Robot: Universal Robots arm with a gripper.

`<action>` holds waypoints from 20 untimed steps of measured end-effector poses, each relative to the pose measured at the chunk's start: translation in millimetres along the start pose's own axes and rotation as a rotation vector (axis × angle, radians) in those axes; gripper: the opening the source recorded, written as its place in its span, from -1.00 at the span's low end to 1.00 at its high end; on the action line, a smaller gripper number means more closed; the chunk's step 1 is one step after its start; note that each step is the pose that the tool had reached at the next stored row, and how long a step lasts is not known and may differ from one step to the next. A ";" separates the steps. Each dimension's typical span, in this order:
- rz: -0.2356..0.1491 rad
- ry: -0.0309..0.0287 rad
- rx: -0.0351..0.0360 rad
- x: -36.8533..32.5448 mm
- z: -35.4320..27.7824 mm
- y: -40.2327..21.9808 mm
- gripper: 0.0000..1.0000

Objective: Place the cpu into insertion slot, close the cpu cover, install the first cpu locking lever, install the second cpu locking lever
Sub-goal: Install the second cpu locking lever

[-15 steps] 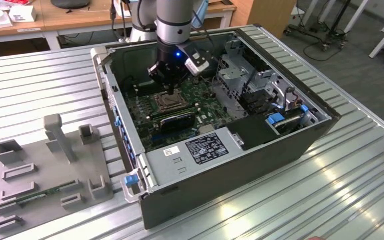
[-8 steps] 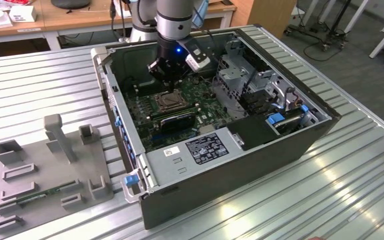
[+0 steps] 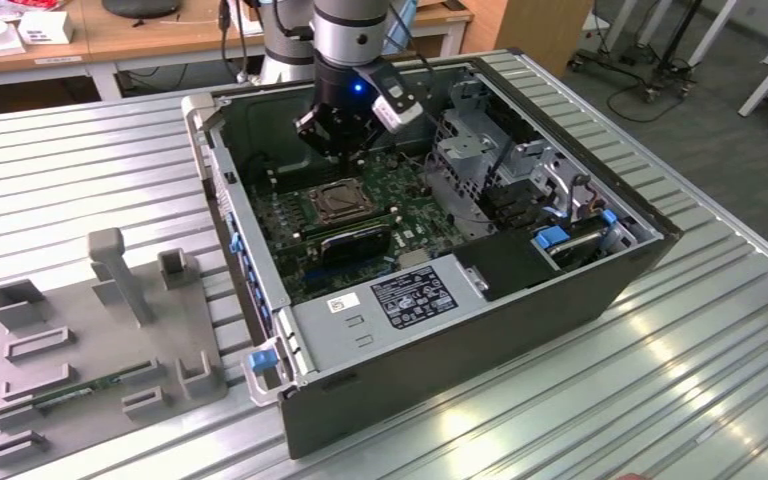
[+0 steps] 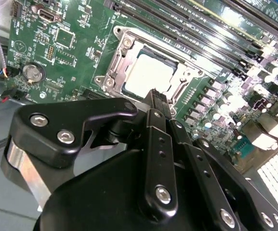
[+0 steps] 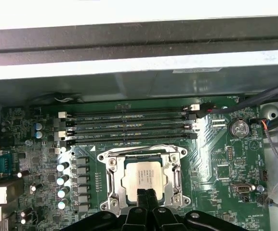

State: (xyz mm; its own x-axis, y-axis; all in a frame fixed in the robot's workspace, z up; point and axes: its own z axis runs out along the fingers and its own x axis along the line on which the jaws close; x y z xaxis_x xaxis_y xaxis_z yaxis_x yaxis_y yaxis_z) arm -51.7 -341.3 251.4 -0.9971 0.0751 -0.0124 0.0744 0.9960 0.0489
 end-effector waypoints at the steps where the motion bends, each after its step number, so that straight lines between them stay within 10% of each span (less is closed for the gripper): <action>1: 0.000 0.0000 -0.0001 0.0 0.0 0.0 -0.79; 20: 0.000 0.0005 -0.0060 -0.6 -3.9 -7.9 -0.79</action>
State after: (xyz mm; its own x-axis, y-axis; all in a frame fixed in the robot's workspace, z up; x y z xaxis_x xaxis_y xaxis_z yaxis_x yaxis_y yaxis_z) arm -51.7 -349.4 254.9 -0.9971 0.0751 -0.0119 0.0744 0.9957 0.0549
